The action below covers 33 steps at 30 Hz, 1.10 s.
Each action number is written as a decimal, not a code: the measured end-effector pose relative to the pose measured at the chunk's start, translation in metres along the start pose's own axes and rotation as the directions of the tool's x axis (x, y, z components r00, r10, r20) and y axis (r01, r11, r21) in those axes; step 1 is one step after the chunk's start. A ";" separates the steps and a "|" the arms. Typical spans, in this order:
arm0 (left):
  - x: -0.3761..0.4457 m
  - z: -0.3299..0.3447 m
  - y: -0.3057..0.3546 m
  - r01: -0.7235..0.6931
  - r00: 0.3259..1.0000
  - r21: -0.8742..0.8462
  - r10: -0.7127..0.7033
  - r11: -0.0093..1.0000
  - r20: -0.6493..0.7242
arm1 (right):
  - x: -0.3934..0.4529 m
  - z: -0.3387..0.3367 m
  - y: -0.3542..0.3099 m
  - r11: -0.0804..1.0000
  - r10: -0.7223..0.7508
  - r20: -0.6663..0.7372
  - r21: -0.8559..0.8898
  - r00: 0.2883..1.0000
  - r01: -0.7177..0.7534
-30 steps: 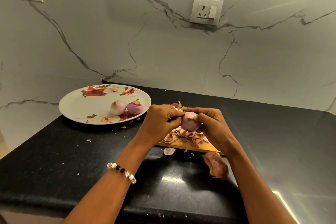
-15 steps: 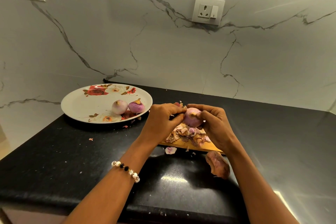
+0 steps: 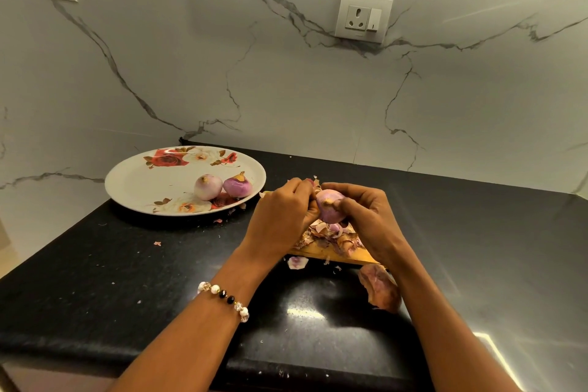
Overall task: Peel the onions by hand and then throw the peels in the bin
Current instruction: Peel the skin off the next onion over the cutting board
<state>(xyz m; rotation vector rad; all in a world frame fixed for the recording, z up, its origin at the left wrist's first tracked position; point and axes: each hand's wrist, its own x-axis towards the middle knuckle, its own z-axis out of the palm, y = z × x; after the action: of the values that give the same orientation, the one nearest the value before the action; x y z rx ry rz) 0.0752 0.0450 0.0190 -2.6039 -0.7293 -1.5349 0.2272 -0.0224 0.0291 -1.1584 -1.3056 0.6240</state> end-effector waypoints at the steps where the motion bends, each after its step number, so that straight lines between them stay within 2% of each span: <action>1: 0.000 0.000 0.000 0.008 1.000 -0.002 -0.008 1.000 -0.003 | 0.000 0.000 0.001 1.000 -0.003 0.000 0.009 1.000 0.003; 5: 0.006 -0.002 0.000 0.143 0.989 -0.173 -0.147 0.975 -0.011 | 0.000 -0.003 -0.001 0.995 -0.016 0.026 0.102 1.000 0.013; 7: 0.009 -0.004 0.000 0.267 0.958 -0.272 -0.285 0.925 -0.030 | -0.001 -0.004 -0.003 0.979 -0.018 0.056 0.202 0.998 0.007; 9: 0.009 -0.004 -0.003 0.403 0.906 -0.323 -0.423 0.856 0.009 | 0.000 -0.006 -0.004 0.953 -0.037 0.082 0.304 0.996 0.010; 11: 0.008 -0.002 -0.006 0.514 0.852 -0.302 -0.517 0.803 0.076 | 0.000 -0.007 -0.006 0.919 -0.048 0.090 0.394 0.995 0.009; 14: 0.006 0.000 -0.009 0.593 0.805 -0.198 -0.578 0.780 0.132 | 0.002 -0.008 -0.009 0.875 -0.036 0.080 0.484 0.996 -0.008; 18: 0.005 -0.002 -0.010 0.540 0.841 -0.153 -0.536 0.827 0.073 | 0.003 -0.009 -0.009 0.870 -0.011 0.045 0.492 0.999 -0.013; 22: 0.010 -0.011 -0.002 0.365 0.921 -0.364 -0.389 0.857 0.006 | 0.003 -0.008 -0.006 0.936 0.042 0.041 0.347 0.998 -0.054; 25: 0.011 -0.013 -0.001 0.241 0.967 -0.460 -0.252 0.854 0.039 | 0.002 -0.007 -0.004 0.957 0.063 0.052 0.281 0.997 -0.075; 28: 0.009 -0.012 -0.004 0.198 0.980 -0.458 -0.188 0.866 0.068 | 0.000 -0.008 -0.005 0.967 0.032 0.068 0.250 0.997 -0.048; 33: 0.009 -0.014 -0.005 0.148 0.989 -0.411 -0.142 0.900 0.044 | -0.001 -0.010 -0.004 0.987 0.013 0.082 0.158 0.997 -0.026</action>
<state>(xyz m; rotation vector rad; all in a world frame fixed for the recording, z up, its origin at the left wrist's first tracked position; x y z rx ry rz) 0.0649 0.0493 0.0324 -2.9111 -0.6747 -1.9042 0.2358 -0.0274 0.0339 -1.0253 -1.2887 0.7816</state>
